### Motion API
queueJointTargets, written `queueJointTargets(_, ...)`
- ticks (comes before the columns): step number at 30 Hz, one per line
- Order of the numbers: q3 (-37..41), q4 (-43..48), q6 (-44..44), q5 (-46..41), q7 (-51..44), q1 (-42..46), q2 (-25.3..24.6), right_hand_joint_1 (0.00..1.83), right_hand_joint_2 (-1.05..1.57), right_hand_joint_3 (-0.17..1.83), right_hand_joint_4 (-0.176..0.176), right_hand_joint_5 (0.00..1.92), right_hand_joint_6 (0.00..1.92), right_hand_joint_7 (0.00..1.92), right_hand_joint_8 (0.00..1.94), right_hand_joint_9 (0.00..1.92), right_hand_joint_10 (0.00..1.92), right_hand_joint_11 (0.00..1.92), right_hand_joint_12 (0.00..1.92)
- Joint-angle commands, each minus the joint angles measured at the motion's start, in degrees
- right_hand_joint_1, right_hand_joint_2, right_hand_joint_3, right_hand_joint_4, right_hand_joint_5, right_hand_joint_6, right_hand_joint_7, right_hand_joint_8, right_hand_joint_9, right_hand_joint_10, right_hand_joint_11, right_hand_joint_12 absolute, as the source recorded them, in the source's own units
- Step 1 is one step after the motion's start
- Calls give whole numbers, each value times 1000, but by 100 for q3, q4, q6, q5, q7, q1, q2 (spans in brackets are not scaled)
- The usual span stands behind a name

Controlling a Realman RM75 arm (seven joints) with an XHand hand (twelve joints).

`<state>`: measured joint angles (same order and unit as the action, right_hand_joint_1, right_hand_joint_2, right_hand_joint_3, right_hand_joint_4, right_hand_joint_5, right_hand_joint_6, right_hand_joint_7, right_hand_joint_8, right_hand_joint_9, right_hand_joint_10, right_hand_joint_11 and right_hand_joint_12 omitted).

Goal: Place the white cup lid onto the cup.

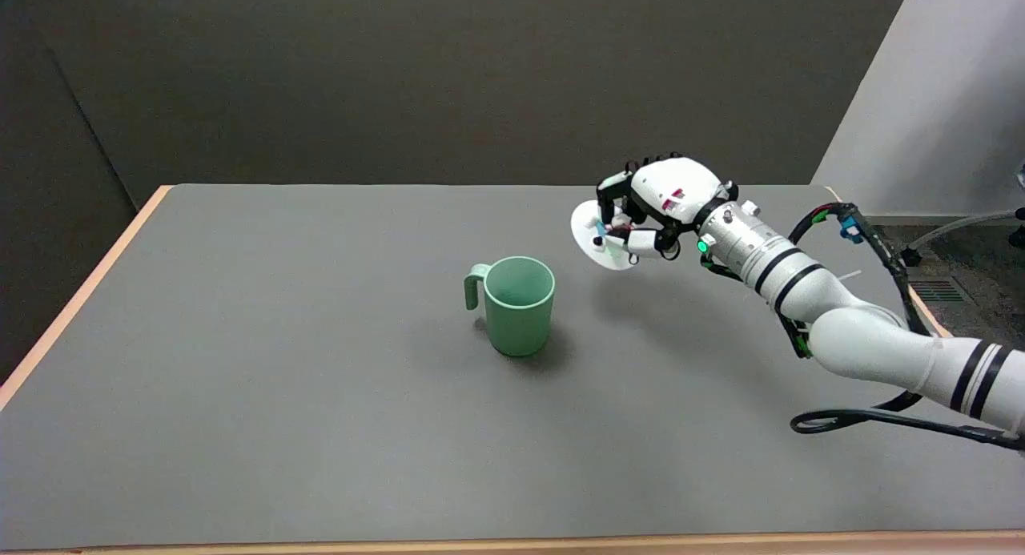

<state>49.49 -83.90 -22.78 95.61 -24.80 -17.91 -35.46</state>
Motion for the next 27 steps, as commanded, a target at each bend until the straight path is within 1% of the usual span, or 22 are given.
queueJointTargets(1,158,-1036,596,87,-6,-188,363,941,1082,248,176,805,1272,1105,502,1140,480,920,1090)
queueJointTargets(9,124,-1522,673,122,6,-226,363,940,1083,248,176,805,1272,1104,503,1139,477,923,1093)
queueJointTargets(13,161,-1747,1173,215,19,-331,381,940,1082,248,176,805,1272,1104,502,1142,478,922,1101)
queueJointTargets(17,90,-1851,1218,225,19,-402,427,941,1082,249,176,805,1272,1104,501,1142,478,927,1087)
queueJointTargets(23,-195,-1959,1229,246,-13,-602,426,940,1082,250,176,804,1273,1105,502,1139,475,932,1069)
queueJointTargets(27,-692,-1977,1231,590,-8,-984,409,940,1082,251,176,804,1274,1105,502,1137,473,935,1061)
